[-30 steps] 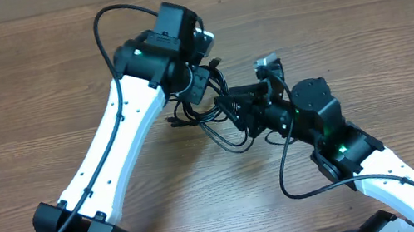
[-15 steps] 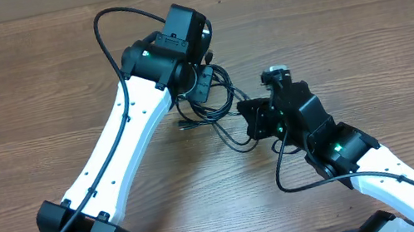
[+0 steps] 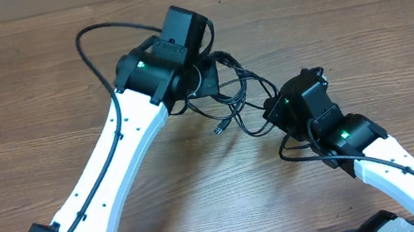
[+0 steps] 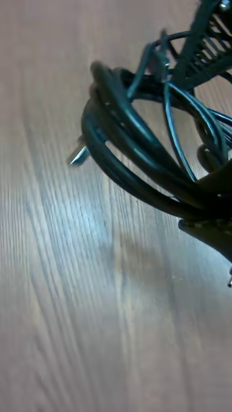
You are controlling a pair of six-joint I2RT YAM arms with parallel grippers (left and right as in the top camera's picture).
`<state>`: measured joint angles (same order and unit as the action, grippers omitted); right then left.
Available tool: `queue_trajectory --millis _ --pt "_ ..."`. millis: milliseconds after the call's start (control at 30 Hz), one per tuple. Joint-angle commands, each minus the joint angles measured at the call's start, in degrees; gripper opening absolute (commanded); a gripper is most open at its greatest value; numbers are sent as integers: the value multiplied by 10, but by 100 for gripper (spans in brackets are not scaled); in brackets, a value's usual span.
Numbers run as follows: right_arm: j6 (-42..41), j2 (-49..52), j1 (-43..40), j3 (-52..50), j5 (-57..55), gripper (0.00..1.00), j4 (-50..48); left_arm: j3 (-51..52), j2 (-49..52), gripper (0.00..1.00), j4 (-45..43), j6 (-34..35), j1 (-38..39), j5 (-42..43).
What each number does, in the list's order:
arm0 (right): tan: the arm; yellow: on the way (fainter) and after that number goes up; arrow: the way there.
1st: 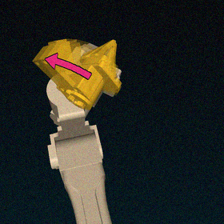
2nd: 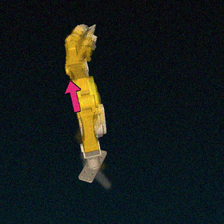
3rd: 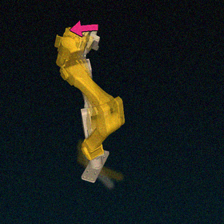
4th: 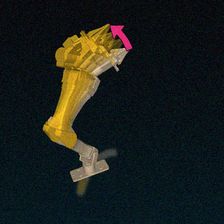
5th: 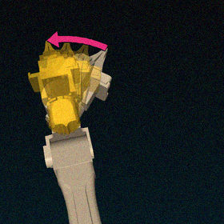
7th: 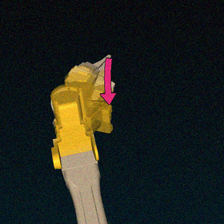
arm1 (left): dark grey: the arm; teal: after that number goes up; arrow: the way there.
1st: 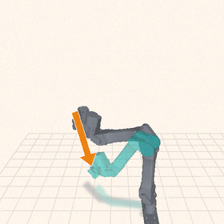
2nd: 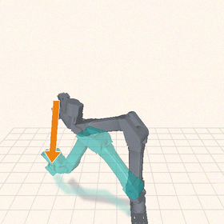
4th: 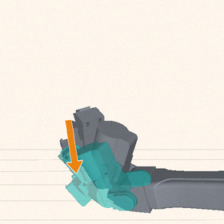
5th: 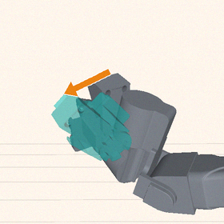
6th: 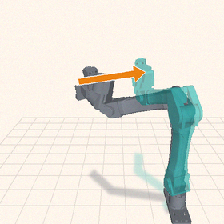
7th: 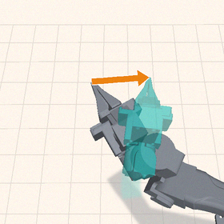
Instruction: Untangle cables
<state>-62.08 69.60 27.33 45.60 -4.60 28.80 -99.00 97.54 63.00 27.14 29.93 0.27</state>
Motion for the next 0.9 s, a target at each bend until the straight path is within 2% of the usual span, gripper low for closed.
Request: queue_trajectory --millis 0,67,167,400,500,567,600,667,867 --pt "-54 19 -50 -40 -106 4 86 -14 -56 4 23 207 -47 -242" --pt "-56 19 -59 -40 -101 4 97 -14 -56 4 30 245 -57 -243" --pt "-27 19 -61 -40 -83 8 85 -14 -56 4 20 231 -63 -240" --pt "124 2 -61 -16 42 31 16 -14 -54 4 -20 -9 -63 -155" --pt "172 -17 -61 12 132 36 -11 -12 -45 4 -20 -83 -63 -87" --pt "191 -28 -61 18 219 42 -50 -12 -38 4 -17 -103 -63 -60" --pt "191 -34 -60 18 287 51 -87 -12 -30 4 -16 -112 -63 -45" --pt "195 -33 -58 17 300 60 -111 -12 -22 4 -17 -125 -62 -17" --pt "435 -2 -23 17 289 73 -169 -12 -16 4 -23 -271 -62 133"
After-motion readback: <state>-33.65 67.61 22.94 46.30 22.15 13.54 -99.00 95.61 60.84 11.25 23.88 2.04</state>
